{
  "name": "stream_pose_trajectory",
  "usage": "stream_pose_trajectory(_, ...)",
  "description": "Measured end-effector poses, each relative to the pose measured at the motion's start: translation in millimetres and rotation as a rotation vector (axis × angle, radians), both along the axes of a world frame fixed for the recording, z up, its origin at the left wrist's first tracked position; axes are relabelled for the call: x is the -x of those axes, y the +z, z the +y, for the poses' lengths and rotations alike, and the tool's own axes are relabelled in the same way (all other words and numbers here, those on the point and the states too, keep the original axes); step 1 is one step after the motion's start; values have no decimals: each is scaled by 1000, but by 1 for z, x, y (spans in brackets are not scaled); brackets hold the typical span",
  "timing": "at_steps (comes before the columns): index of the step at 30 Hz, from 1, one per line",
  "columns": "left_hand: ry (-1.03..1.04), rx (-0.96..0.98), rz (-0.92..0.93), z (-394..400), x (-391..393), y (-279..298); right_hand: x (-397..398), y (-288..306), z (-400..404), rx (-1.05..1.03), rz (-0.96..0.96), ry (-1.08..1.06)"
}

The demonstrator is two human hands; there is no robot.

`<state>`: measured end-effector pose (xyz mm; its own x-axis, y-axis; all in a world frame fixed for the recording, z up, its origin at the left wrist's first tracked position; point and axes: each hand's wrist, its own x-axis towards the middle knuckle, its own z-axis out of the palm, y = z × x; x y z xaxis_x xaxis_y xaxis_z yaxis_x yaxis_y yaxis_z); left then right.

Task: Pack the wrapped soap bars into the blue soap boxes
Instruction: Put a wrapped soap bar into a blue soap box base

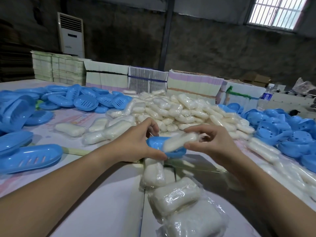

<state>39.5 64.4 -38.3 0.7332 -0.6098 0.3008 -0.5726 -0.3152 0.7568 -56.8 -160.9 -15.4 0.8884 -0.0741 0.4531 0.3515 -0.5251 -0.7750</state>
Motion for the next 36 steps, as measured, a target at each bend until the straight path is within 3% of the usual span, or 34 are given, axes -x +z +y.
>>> stream_pose_trajectory(3,-4,-21,-11,1,-1,1,-13,-10,9,32,66,20)
stream_pose_trajectory(7,6,-37,-28,1,-2,1,-20,-20,10,238,151,67)
stream_pose_trajectory(12,6,-49,-42,1,-4,1,-18,-17,9,336,147,38)
stream_pose_trajectory(20,5,-85,-60,2,-6,0,-10,-11,-9,154,168,7)
stream_pose_trajectory(36,19,-59,-66,-2,-5,0,-22,-19,5,90,201,-141)
